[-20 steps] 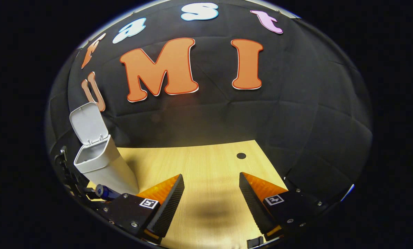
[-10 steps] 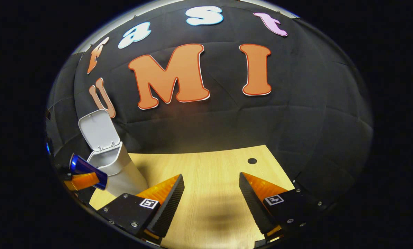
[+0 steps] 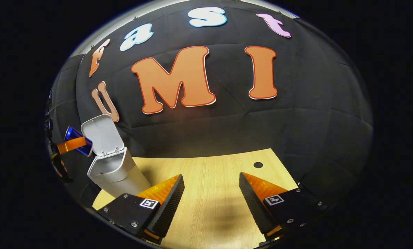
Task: Press the lid of the desktop garbage bin to open it, pick up the crumpled paper on the desktop and throw it into the bin, then pick up the pop can on the desktop and drop it into the bin, and finally close the garbage bin lid.
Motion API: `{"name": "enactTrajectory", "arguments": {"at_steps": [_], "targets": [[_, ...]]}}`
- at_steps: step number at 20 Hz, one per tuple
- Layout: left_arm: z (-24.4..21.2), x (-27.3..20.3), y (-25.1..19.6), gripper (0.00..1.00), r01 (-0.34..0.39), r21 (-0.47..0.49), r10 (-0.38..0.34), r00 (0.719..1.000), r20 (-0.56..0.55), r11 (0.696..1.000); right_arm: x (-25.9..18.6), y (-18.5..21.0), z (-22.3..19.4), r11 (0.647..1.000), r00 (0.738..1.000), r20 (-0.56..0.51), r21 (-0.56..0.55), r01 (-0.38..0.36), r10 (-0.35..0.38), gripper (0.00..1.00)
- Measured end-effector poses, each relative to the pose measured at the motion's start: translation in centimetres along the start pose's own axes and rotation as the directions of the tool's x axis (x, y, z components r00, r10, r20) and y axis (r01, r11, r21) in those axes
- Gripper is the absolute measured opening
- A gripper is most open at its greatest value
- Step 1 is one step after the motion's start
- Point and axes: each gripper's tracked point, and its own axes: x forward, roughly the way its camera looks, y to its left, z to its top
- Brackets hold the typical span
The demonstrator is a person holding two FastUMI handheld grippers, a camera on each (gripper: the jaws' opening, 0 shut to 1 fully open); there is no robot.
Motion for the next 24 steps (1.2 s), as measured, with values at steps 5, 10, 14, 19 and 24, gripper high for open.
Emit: {"name": "enactTrajectory", "arguments": {"at_steps": [5,10,14,19,24], "targets": [[-3.1,3.0,4.9,0.81,-0.090,-0.064,0.084,0.992,-0.091,0.994,0.1,-0.5,-0.1,1.000,1.000,-0.006,0.008,0.019,-0.019,0.95],[-7.5,4.6,6.7,0.81,-0.122,-0.133,0.095,0.976,-0.194,0.984,0.0,-0.9,-0.8,0.999,0.999,-0.025,0.040,0.032,-0.031,0.95],[-7.6,4.6,7.1,0.90,-0.159,-0.067,0.143,0.971,-0.191,0.985,0.2,-1.0,-1.3,0.998,0.999,-0.040,0.045,0.038,-0.036,0.95],[-6.9,4.0,6.6,0.95,-0.164,-0.056,0.151,0.972,-0.180,0.985,0.2,-0.6,-1.8,0.999,0.998,-0.055,0.041,0.029,-0.027,0.95],[-5.1,3.3,6.5,0.94,-0.172,-0.040,0.166,0.978,-0.124,0.984,0.1,-0.3,-2.1,0.999,0.998,-0.061,0.041,0.019,-0.017,0.95]]}}
